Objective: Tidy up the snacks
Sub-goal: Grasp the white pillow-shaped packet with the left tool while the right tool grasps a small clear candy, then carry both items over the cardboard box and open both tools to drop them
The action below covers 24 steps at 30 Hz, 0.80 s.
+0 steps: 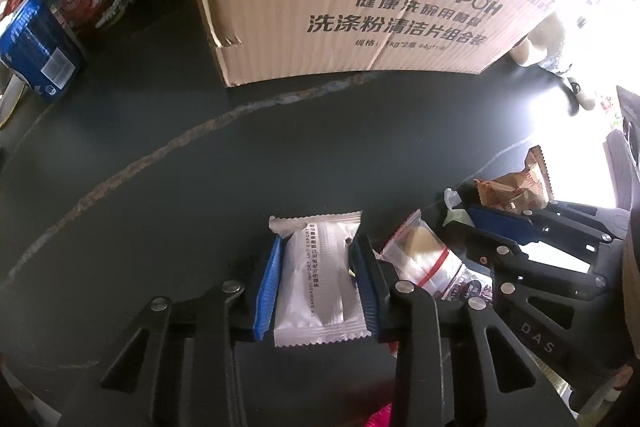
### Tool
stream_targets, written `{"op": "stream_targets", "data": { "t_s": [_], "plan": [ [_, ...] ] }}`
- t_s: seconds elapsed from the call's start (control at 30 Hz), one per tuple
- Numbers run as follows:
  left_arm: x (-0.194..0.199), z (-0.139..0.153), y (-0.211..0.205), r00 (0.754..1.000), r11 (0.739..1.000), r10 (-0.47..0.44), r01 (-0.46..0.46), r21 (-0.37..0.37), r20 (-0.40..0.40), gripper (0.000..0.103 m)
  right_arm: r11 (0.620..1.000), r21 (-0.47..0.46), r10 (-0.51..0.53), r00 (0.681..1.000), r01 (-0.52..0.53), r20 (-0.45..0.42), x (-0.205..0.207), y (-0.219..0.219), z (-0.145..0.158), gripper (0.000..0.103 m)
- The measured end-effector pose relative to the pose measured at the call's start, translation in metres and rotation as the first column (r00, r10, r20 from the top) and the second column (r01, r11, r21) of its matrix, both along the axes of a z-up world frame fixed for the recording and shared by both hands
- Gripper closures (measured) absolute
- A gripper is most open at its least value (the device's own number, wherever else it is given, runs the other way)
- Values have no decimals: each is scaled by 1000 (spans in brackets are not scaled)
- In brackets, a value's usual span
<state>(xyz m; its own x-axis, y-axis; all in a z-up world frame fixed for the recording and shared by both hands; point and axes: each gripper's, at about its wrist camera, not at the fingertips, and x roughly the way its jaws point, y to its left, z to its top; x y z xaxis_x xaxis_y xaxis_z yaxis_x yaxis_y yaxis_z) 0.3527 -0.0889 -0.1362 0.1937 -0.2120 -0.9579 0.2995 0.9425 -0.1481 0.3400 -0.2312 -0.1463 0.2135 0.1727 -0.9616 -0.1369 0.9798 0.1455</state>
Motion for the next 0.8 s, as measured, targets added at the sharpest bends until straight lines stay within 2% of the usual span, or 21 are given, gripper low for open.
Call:
{"op": "stream_targets", "data": {
  "t_s": [0.23,0.47,0.8],
  "plan": [
    [-4,8,3,999,1000,-1,1,7,40,73,1000,12,-7,999,7,38,-3,6,12,84],
    [-17,34,5,995,1000,-4,5,-17,100,73,999,36,-15,997,12,81,-10,5,33,84],
    [-29,74,6,976,999,-6,15,-42,216,73,998,61,-43,981,32,188,-18,-7,77,84]
  ]
}}
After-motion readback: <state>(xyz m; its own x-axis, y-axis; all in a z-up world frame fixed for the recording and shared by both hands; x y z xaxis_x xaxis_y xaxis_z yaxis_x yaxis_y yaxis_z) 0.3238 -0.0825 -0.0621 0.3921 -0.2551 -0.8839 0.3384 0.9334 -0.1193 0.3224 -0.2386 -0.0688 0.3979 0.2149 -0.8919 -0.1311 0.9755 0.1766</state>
